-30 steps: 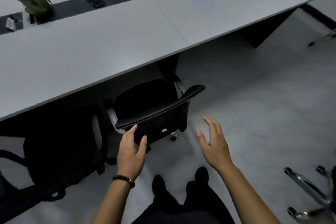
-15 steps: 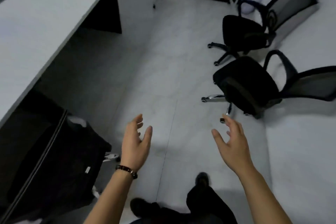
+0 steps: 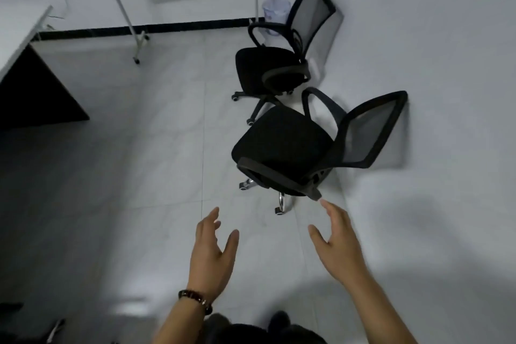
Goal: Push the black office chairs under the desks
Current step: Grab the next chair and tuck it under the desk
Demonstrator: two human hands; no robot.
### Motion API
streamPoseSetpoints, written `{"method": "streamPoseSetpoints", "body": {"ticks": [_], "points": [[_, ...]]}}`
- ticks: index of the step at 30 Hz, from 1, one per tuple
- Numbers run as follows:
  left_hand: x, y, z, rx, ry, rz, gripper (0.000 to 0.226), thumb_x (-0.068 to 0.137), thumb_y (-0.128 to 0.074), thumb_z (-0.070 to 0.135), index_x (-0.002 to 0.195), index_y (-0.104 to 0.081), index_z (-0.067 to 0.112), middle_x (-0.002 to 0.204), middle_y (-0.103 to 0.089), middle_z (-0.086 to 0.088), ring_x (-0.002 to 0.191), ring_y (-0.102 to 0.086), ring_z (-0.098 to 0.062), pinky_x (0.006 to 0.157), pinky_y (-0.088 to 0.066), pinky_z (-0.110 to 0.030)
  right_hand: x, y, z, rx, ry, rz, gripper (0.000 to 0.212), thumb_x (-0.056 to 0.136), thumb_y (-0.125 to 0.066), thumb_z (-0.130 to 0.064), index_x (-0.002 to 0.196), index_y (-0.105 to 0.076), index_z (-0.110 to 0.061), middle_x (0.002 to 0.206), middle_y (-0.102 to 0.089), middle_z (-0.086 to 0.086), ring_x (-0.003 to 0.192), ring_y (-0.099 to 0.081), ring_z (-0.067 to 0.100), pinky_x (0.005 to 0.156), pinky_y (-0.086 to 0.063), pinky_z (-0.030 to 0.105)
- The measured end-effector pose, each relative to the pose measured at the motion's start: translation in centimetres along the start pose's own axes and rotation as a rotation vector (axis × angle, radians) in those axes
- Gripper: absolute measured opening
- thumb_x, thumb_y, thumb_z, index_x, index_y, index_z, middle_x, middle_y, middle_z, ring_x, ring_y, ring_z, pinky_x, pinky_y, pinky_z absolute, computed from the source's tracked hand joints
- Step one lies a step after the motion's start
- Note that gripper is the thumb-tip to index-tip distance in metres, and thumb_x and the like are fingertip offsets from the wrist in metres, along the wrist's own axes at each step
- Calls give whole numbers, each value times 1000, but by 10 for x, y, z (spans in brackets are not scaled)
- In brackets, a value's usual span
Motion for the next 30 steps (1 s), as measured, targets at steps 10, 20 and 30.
{"method": "streamPoseSetpoints", "body": {"ticks": [10,20,30], "points": [[171,-137,72,75,-64,-205,57,93,-52,34,143,-30,23,143,-35,2,122,-47,-10,84,-37,-6,184,89,62,-98,-98,157,56,93,-64,-22,143,-40,-18,140,-42,2,126,-46,19,98,-38,27],[294,-260,195,185,-270,-445,56,95,-49,39,145,-29,23,145,-32,3,124,-45,-10,99,-44,-26,355,188,100,-151,-44,185,51,94,-59,-23,141,-42,-16,140,-44,5,128,-45,22,106,-42,47],[276,-409,175,212,99,-476,59,94,-44,49,144,-33,17,147,-35,-2,129,-41,-18,105,-38,-34,471,191,203,-604,191,-66,55,93,-44,-52,130,-62,-15,149,-41,18,147,-10,38,120,-4,46]]}}
Point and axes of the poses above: each hand's wrist, its own x-axis towards the middle knuckle, its own y-axis out of the back of the hand, z = x × y, the point moved 7 cm from there along x, towards the middle knuckle
